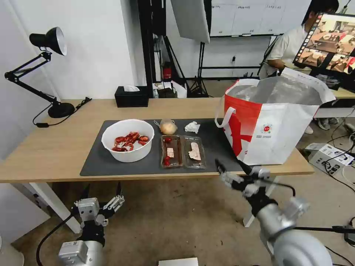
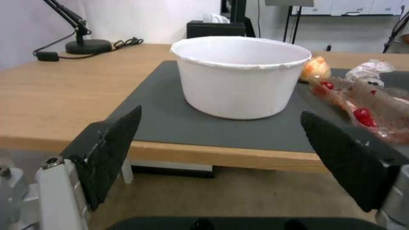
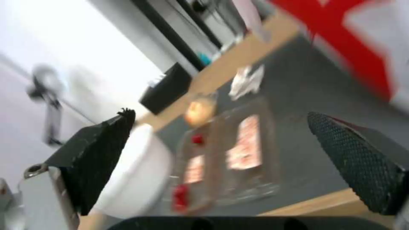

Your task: Pick up the trash from the table and place it into the takeout bag.

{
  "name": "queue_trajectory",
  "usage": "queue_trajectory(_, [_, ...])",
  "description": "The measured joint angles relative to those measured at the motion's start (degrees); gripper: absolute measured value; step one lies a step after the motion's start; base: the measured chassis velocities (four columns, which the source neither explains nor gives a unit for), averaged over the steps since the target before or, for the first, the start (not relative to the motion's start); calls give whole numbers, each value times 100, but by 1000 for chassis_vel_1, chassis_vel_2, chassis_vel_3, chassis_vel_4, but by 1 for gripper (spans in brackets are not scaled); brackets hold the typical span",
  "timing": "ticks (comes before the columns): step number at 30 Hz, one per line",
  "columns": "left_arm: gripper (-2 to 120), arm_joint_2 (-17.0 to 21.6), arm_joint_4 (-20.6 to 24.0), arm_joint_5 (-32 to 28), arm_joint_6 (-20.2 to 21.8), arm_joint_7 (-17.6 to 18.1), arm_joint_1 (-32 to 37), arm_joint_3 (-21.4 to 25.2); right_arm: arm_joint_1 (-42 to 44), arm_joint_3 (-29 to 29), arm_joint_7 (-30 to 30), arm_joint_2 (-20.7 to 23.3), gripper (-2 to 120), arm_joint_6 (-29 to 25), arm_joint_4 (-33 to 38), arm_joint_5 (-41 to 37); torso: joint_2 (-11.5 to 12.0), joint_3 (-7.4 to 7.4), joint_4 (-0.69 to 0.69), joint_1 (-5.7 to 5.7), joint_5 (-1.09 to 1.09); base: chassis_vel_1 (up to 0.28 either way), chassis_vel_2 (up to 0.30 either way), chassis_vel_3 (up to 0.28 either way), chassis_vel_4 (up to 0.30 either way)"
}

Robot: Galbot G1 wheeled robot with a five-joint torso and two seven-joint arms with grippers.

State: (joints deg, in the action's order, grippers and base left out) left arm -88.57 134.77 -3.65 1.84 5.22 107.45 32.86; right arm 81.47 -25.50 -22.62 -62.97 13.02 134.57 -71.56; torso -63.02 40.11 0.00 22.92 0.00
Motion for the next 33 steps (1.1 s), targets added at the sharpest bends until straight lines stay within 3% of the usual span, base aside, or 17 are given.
queue_trajectory(1, [100, 0, 0, 0, 0, 0, 0, 0, 0, 0, 0, 0, 100, 0, 0, 0, 0, 0, 0, 0, 0, 0, 0, 0, 0])
queue_trajectory(3, [100, 16, 0, 11, 0, 26, 5, 28, -470, 175, -599, 17, 100, -132, -154, -1220, 0, 0, 0, 0, 0, 0, 0, 0, 0])
queue_trajectory(4, [100, 16, 0, 11, 0, 26, 5, 28, -470, 175, -599, 17, 100, -132, -154, -1220, 0, 0, 0, 0, 0, 0, 0, 0, 0])
queue_trajectory(6, [100, 32, 3, 22, 0, 42, 10, 57, -848, 404, -1090, -12, 100, -285, -327, -2051, 0, 0, 0, 0, -1, 0, 0, 0, 0])
queue_trajectory(10, [100, 28, 4, 62, 1, 43, 44, 72, -1252, 819, -1667, -151, 100, -364, -572, -2502, 0, 0, 0, 0, -1, 0, 0, 0, 0])
queue_trajectory(17, [100, 34, -66, 135, 22, 41, 67, 117, -1788, 1304, -2475, -507, 100, -392, -928, -2547, 0, 0, -1, 0, 0, 0, 0, 0, 0])
queue_trajectory(33, [100, 47, -153, 78, 168, 42, 133, 249, -2376, 1700, -3057, -896, 100, -491, -1360, -2442, 0, 0, 0, 0, 0, 0, 0, 0, 0])
